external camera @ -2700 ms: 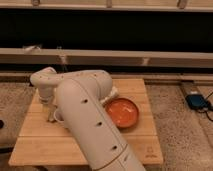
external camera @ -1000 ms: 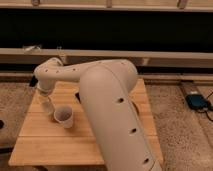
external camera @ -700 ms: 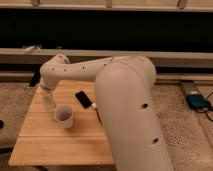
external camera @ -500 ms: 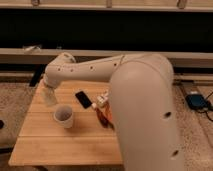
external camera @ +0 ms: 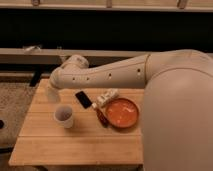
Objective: Place the white sponge in the ceramic cup
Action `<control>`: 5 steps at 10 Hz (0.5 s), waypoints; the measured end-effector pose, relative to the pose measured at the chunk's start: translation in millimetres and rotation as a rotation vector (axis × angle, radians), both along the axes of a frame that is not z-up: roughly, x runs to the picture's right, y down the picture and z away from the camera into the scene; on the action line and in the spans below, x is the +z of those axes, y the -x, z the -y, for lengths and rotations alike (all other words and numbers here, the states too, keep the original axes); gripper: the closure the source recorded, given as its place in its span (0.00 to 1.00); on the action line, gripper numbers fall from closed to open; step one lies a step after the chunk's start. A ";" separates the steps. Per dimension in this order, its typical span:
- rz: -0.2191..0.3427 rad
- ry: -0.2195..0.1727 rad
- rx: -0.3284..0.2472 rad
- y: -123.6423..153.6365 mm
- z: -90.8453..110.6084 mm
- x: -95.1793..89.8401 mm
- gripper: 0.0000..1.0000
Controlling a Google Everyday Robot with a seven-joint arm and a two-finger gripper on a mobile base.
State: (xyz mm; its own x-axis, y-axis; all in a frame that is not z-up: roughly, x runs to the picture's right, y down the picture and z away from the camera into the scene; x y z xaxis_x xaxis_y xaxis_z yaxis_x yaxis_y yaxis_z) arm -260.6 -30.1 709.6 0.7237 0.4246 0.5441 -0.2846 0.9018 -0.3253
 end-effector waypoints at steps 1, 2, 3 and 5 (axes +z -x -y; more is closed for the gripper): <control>0.004 -0.004 0.009 -3.4 -3.9 -3.6 0.86; 0.011 -0.006 0.020 -6.2 -9.5 -8.9 0.86; 0.012 -0.002 0.027 -10.1 -15.2 -10.1 0.86; 0.014 0.012 0.035 -15.9 -26.7 -10.2 0.86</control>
State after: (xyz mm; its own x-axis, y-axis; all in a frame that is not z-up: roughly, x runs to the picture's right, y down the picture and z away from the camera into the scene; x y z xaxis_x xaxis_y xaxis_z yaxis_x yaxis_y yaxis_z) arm -244.6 -3.4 699.4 0.7010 0.4559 0.5484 -0.3111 0.8874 -0.3401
